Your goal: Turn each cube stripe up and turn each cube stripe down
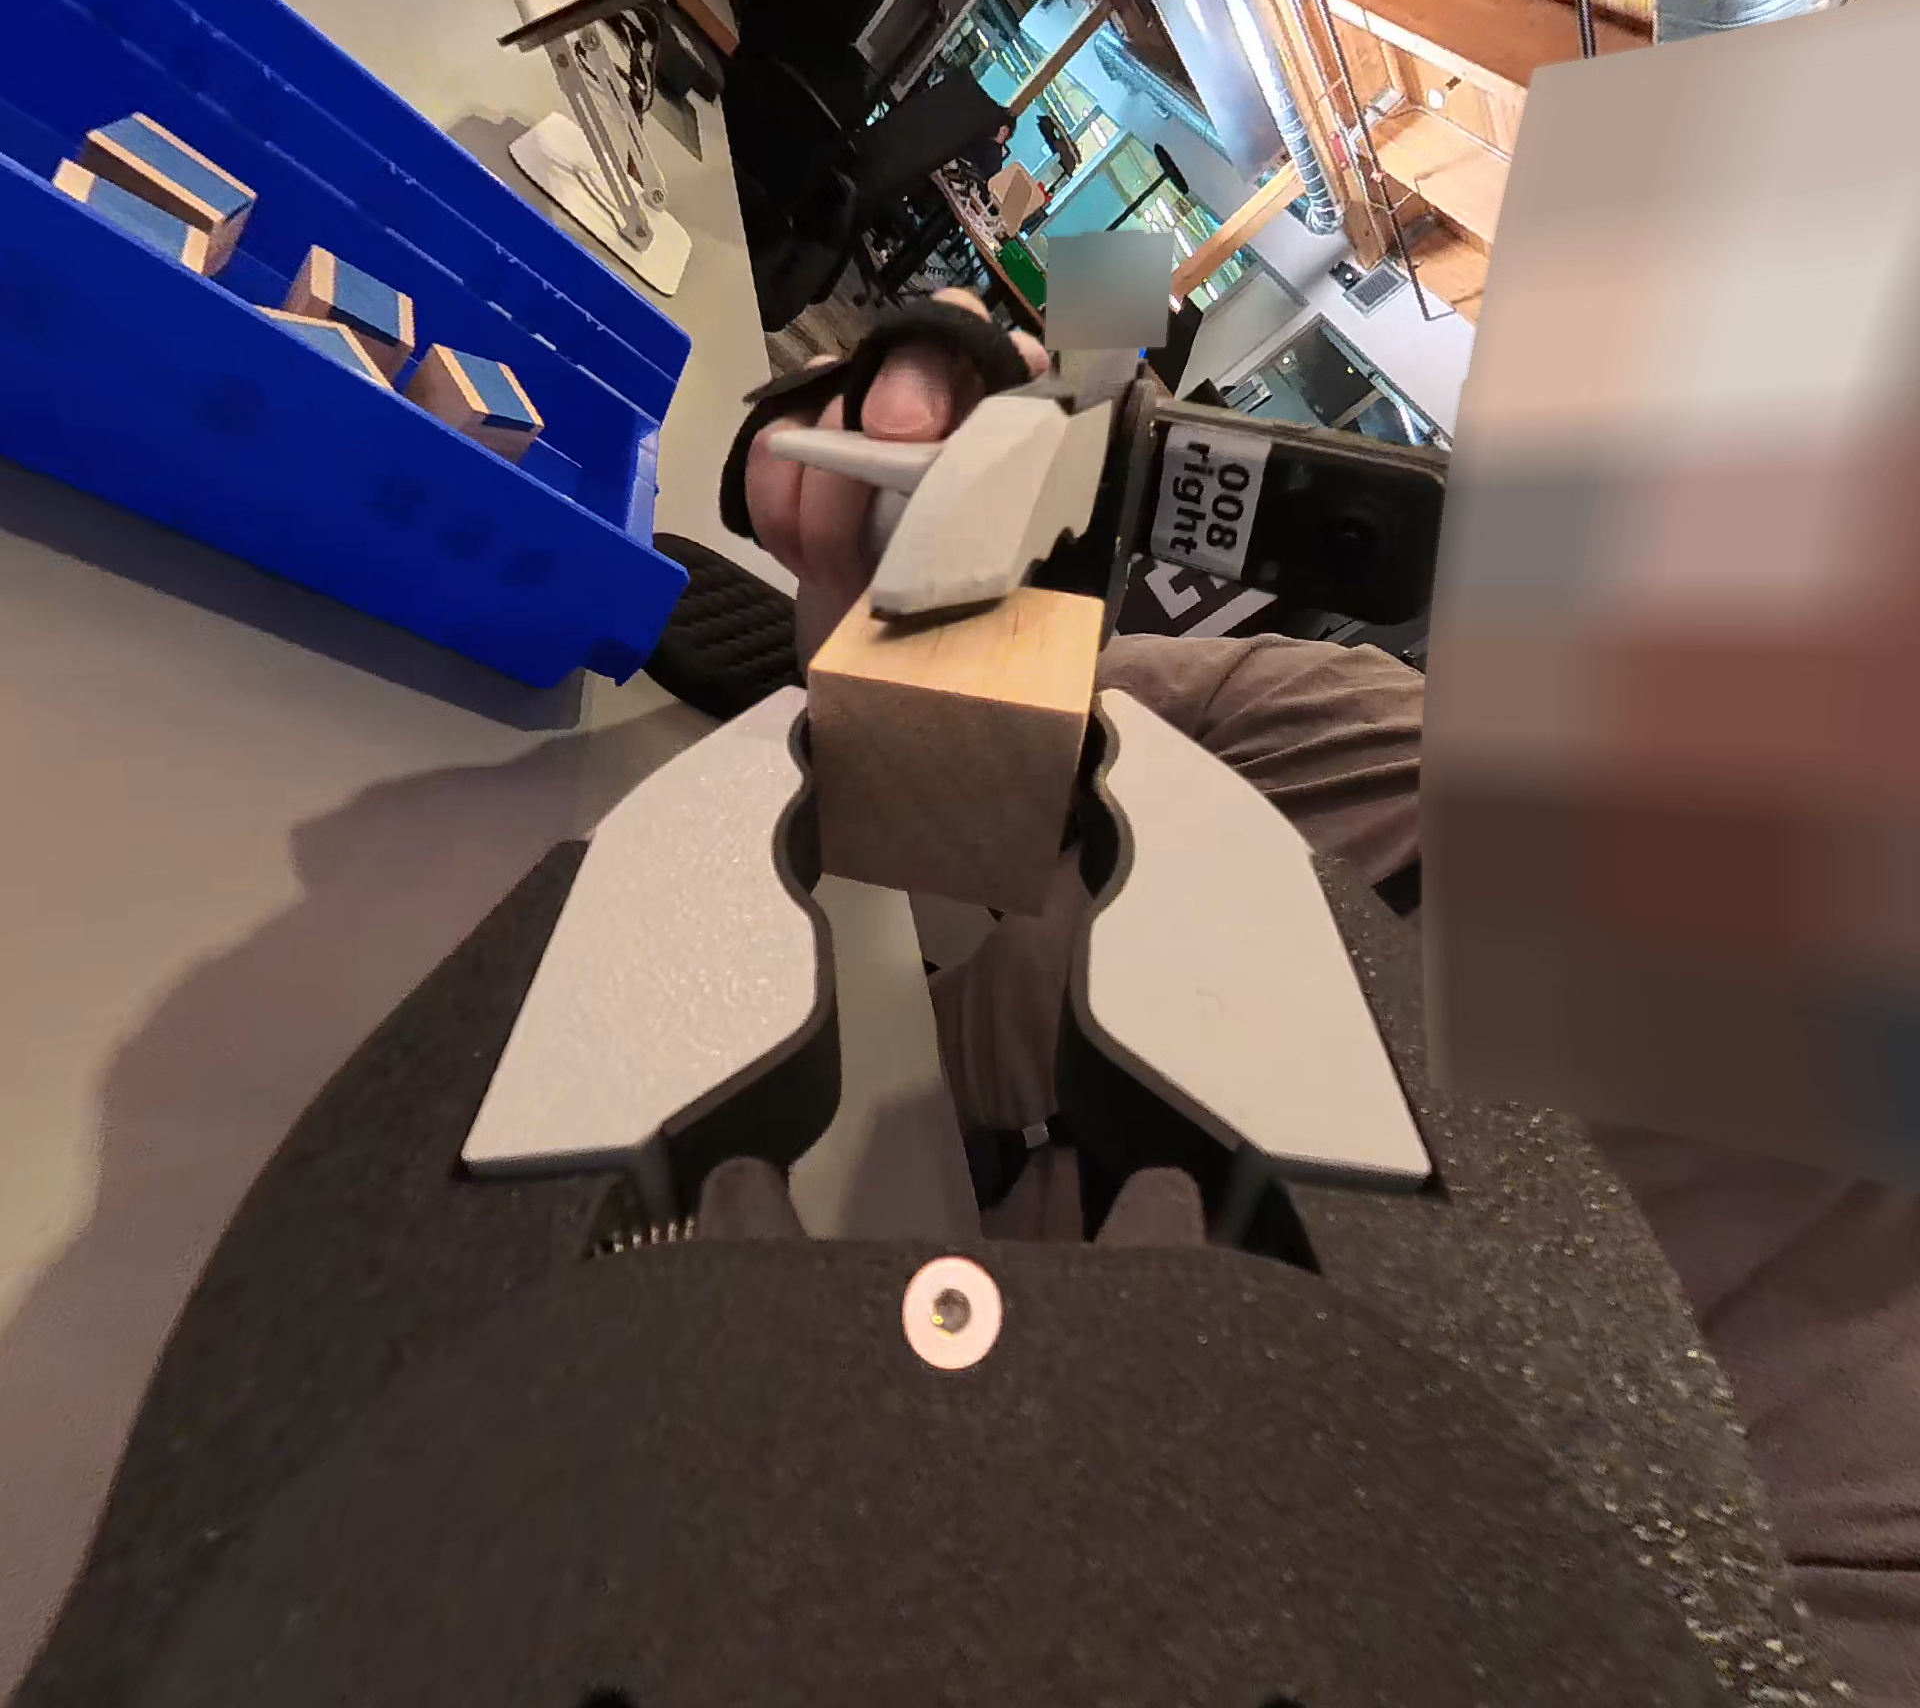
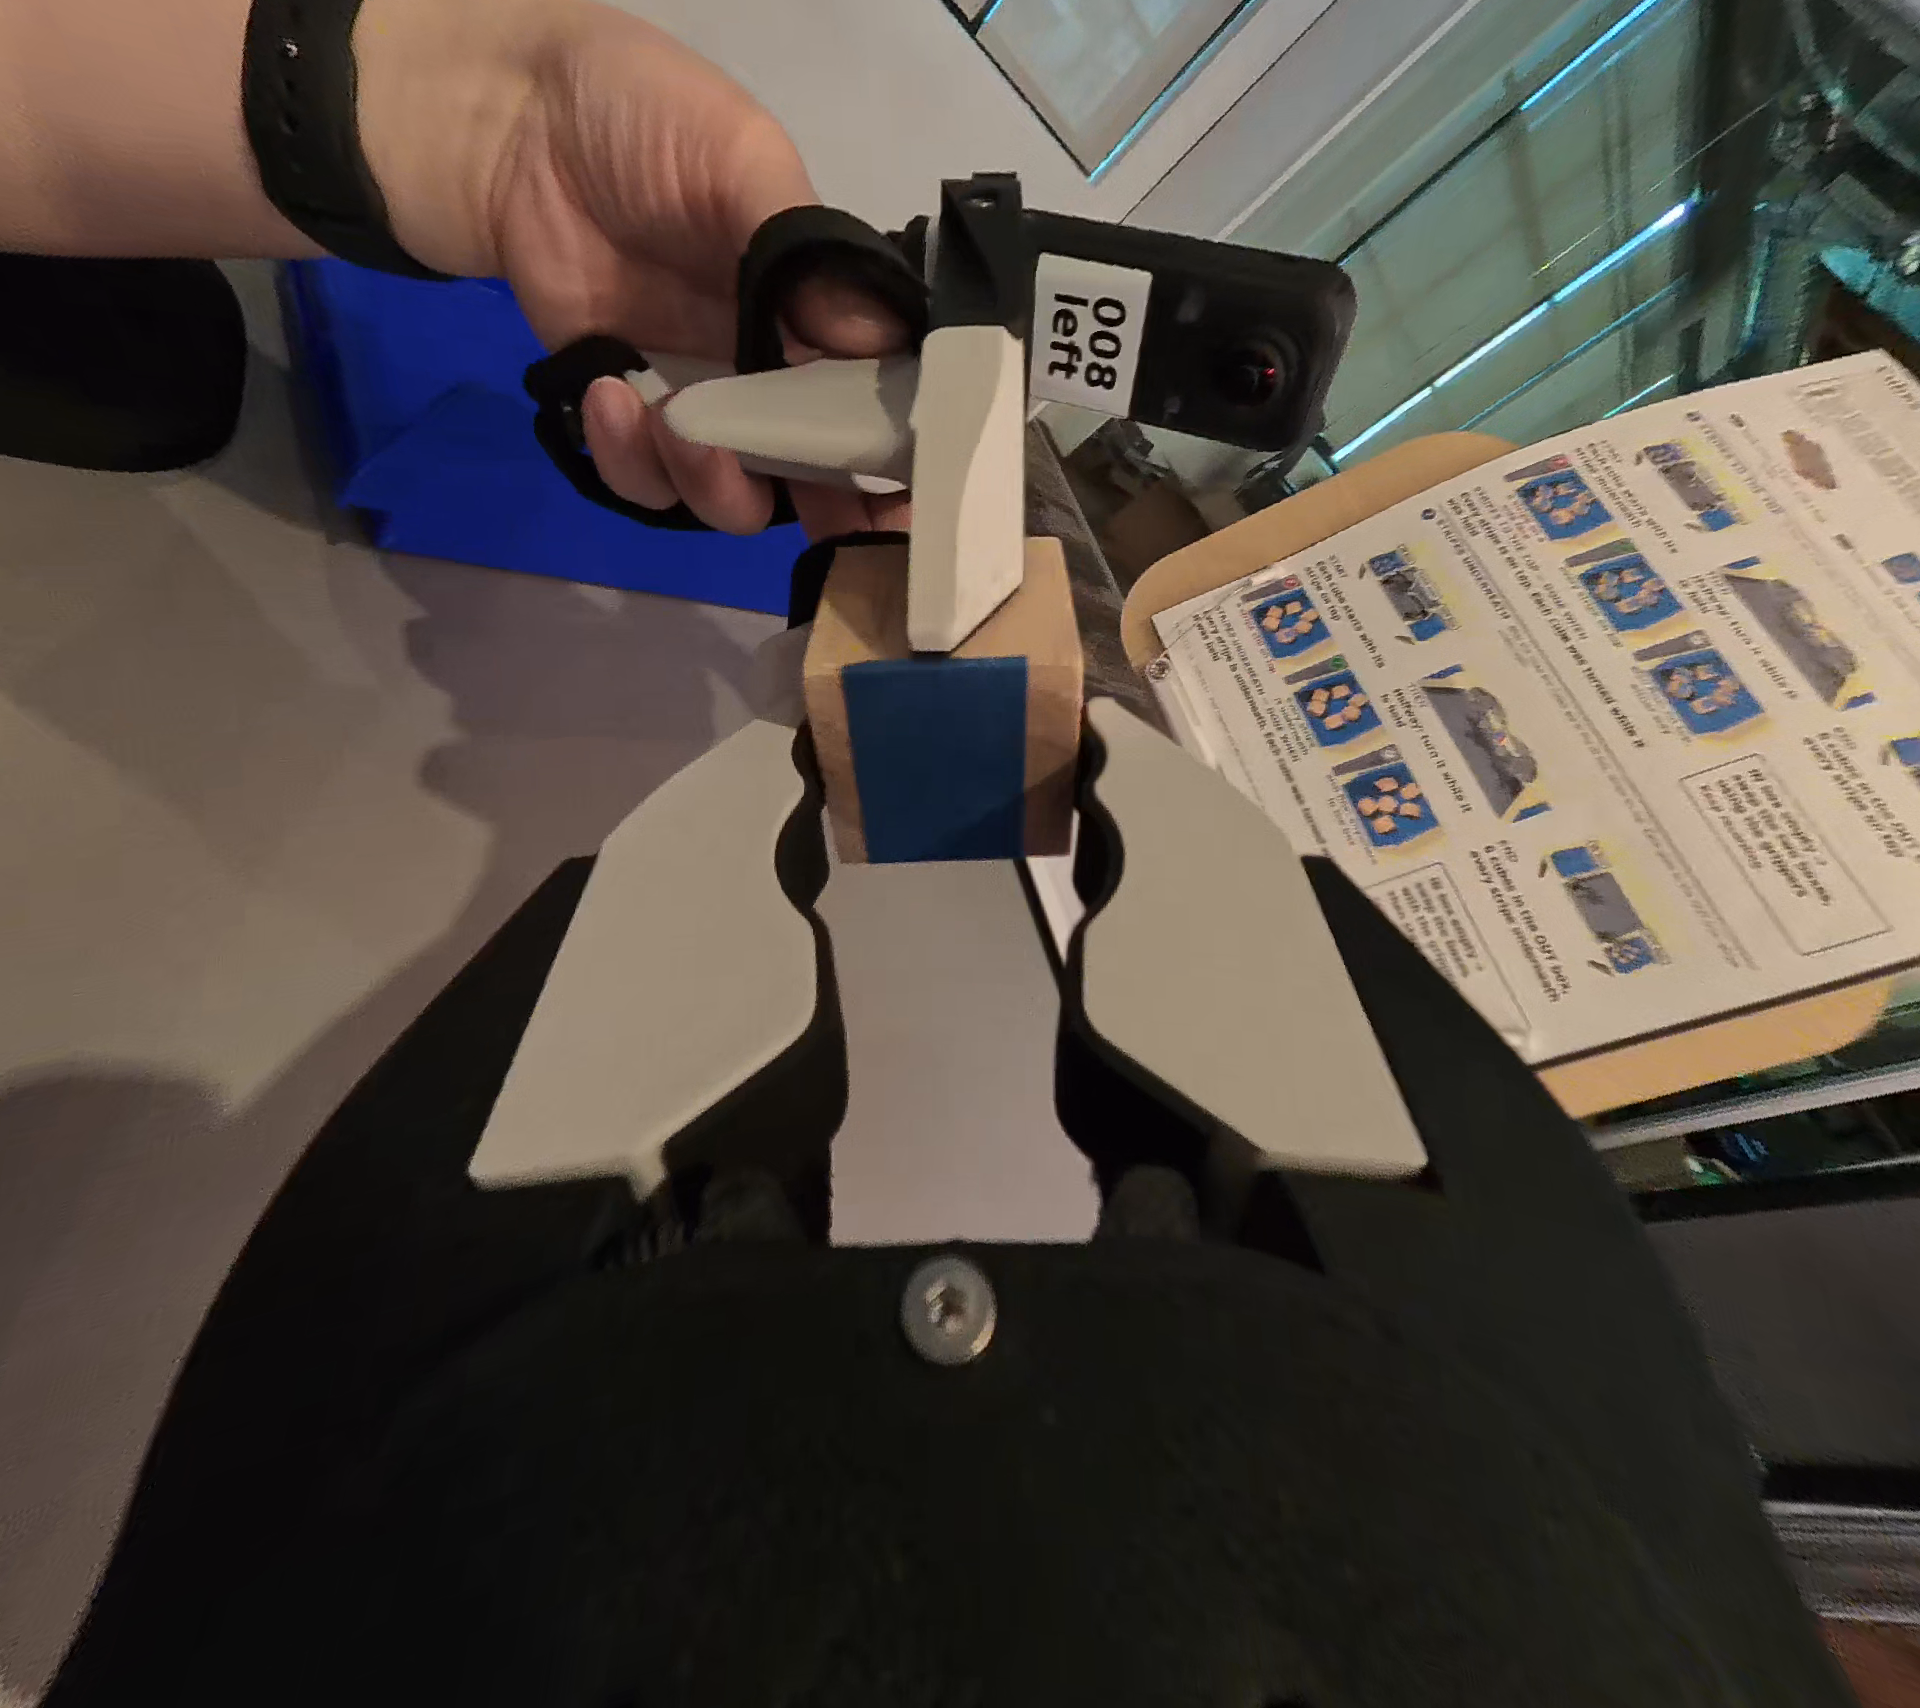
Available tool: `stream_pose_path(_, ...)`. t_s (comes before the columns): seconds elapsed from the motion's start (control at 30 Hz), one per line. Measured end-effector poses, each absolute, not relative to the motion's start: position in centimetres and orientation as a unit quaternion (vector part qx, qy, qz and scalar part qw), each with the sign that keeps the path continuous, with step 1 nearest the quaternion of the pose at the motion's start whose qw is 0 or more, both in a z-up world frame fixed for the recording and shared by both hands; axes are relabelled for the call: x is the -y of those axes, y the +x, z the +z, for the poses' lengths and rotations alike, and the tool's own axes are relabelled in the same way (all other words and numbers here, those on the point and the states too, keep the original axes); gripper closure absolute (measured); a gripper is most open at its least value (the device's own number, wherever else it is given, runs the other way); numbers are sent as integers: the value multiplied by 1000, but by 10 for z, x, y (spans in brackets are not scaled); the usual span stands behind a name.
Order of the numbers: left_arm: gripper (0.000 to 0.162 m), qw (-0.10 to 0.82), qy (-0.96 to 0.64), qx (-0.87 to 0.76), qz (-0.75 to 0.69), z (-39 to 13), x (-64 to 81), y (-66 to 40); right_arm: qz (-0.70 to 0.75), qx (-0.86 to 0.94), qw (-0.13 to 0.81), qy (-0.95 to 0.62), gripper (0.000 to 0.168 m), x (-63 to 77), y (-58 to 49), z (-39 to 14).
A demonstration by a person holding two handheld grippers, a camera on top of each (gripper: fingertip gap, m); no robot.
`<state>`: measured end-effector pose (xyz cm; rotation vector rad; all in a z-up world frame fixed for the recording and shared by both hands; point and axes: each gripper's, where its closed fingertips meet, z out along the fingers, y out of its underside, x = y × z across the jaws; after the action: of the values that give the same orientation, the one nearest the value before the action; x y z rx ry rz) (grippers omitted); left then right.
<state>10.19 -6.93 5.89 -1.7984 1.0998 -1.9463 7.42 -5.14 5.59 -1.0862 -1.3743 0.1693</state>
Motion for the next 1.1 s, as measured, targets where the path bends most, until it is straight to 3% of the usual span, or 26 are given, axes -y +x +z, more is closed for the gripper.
stream_pose_path(0.17, 116, 114, -617, -372, -684, 59, 67, 98, 131, 604, 602, -505, 123, 53, 80, 57)
stream_pose_path(0.33, 116, 221, -677, -338, -616, 58, 22, 70, 120, 523, 523, -662, 123, 14, 192, 77)
stream_pose_path(0.5, 120, 310, -679, -330, -579, 89, 10, 32, 89, 454, 284, -840, 123, 10, 328, -16)
stream_pose_path(0.67, 121, 359, -691, -331, -533, 108, 14, -3, 148, 446, 97, -878, 122, 22, 340, -92)
stream_pose_path(0.83, 123, 420, -687, -306, -508, 132, 18, -44, 98, 473, 9, -876, 122, 25, 348, -133)
stream_pose_path(1.1, 125, 479, -672, -277, -492, 155, 25, -88, 47, 442, -43, -895, 121, 23, 359, -152)
